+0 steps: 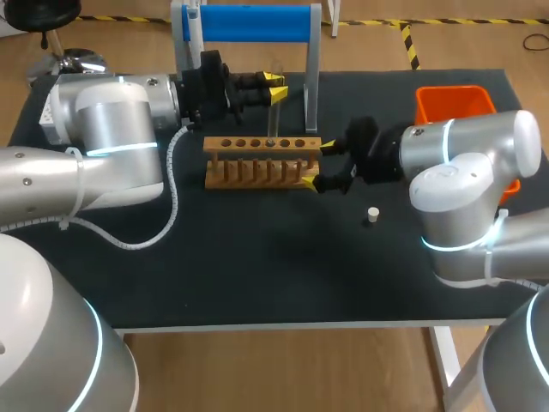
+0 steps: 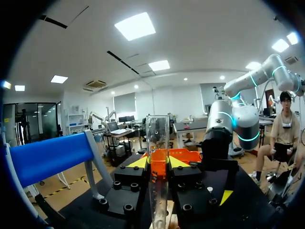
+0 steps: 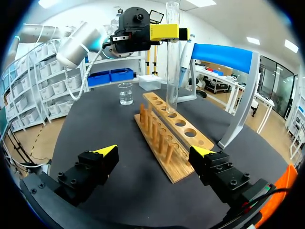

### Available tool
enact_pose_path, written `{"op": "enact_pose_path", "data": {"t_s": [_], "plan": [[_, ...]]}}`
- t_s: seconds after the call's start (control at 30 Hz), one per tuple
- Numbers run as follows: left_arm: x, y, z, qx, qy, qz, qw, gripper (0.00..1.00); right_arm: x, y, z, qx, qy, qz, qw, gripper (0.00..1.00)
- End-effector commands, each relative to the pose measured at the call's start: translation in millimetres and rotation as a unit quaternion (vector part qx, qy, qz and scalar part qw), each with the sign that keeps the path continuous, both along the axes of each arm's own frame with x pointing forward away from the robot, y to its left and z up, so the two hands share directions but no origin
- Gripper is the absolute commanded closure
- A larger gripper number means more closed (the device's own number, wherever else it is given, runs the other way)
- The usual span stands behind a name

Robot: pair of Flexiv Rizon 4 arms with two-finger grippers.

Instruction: Invert the test tube, pick up the pipette, mount the tip to pipette, aspirate from beaker and dispense into the tube, eject the tip, return the pipette, and cap with the stopper.

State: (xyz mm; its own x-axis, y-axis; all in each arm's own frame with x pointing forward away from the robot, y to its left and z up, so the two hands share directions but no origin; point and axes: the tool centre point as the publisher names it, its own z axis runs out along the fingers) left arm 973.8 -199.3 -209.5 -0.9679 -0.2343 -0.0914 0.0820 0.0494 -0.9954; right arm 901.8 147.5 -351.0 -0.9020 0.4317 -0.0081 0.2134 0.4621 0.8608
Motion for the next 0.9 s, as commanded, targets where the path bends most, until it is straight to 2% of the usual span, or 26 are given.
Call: {"op": "enact_pose_path", "data": {"t_s": [0.03,0.43,0.7,0.9], "plan": [[5.3,-0.1,-3.8,0.001,0.003,-0.007,1.000,1.00,-0.3,-0.8,0.3,0.000,0.000,0.000,1.000,0.00],[8.0,2.0,-17.3,-0.003,0.013,-0.004,1.000,1.00,-0.3,-0.8,0.3,0.000,0.000,0.000,1.000,0.00],[9.6,2.3,-23.1,-0.026,0.012,-0.003,1.000,1.00,-0.3,-0.8,0.3,0.000,0.000,0.000,1.000,0.00],[11.7,4.4,-29.0,-0.027,0.018,-0.002,0.999,1.00,-0.3,-0.8,0.3,0.000,0.000,0.000,1.000,0.00]]}}
